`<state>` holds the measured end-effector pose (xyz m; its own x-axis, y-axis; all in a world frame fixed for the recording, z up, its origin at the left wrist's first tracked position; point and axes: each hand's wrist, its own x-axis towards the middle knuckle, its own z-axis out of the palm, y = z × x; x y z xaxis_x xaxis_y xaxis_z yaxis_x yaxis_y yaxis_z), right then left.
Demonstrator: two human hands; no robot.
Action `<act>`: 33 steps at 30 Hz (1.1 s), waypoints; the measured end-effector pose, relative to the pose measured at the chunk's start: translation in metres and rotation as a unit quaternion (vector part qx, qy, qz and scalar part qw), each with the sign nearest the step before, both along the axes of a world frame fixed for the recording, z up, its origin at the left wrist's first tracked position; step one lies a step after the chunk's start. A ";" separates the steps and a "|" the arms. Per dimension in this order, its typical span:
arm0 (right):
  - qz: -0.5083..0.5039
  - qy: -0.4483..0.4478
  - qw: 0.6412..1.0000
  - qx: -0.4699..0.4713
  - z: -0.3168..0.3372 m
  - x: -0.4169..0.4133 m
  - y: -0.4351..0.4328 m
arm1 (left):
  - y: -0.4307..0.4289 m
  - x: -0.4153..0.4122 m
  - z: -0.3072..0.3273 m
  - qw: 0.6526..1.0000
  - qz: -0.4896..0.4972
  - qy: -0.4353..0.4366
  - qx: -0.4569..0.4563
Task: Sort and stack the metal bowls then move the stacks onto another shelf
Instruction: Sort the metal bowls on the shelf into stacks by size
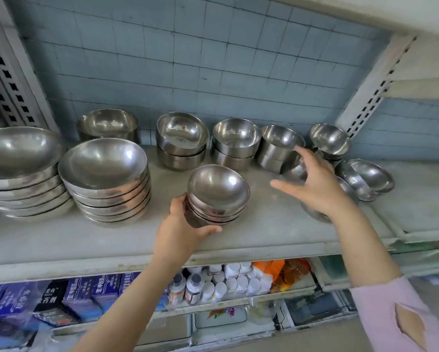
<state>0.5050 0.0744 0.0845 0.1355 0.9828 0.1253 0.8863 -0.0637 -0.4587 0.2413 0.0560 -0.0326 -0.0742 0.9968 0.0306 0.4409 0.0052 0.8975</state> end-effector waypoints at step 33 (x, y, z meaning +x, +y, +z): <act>-0.008 -0.052 0.998 -0.031 0.008 0.069 -0.001 | 0.027 0.055 -0.012 0.999 -0.044 -0.026 0.003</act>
